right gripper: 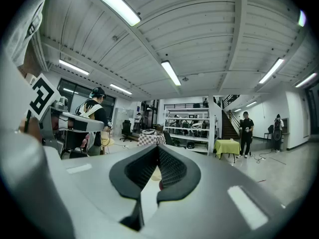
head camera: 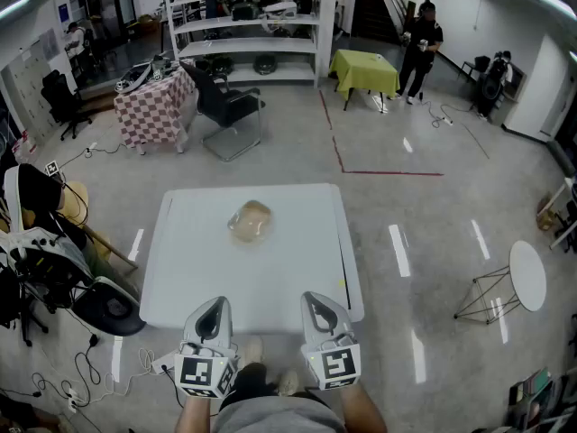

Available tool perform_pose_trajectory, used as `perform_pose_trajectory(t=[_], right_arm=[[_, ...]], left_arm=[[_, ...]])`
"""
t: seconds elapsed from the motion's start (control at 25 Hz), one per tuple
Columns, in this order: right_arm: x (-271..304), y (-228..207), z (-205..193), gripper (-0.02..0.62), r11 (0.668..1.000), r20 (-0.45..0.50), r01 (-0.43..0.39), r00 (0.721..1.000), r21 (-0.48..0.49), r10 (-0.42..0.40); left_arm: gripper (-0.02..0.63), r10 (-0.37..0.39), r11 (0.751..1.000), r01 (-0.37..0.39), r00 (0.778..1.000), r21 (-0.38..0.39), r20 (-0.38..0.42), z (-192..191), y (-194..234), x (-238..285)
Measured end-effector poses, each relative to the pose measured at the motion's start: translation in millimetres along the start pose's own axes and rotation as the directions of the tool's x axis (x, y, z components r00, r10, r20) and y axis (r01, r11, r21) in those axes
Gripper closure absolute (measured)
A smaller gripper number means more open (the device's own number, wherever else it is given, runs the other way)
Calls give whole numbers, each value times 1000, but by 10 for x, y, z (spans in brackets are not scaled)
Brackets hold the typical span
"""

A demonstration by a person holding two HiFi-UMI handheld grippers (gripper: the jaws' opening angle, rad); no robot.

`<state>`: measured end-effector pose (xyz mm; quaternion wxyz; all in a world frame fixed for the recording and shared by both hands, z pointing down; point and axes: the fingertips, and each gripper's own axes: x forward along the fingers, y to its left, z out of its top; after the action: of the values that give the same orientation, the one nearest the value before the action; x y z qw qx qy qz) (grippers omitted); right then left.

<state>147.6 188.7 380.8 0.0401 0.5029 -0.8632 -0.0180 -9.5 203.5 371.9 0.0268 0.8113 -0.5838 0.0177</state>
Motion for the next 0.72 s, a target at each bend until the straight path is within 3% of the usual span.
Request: perform_pose_trajectory(t=[0.72], right_arm=[[-125, 107, -4, 592, 999, 5, -42, 999, 2, 42]], left_arm=[[594, 37, 999, -37, 999, 17, 9, 11, -99, -202]])
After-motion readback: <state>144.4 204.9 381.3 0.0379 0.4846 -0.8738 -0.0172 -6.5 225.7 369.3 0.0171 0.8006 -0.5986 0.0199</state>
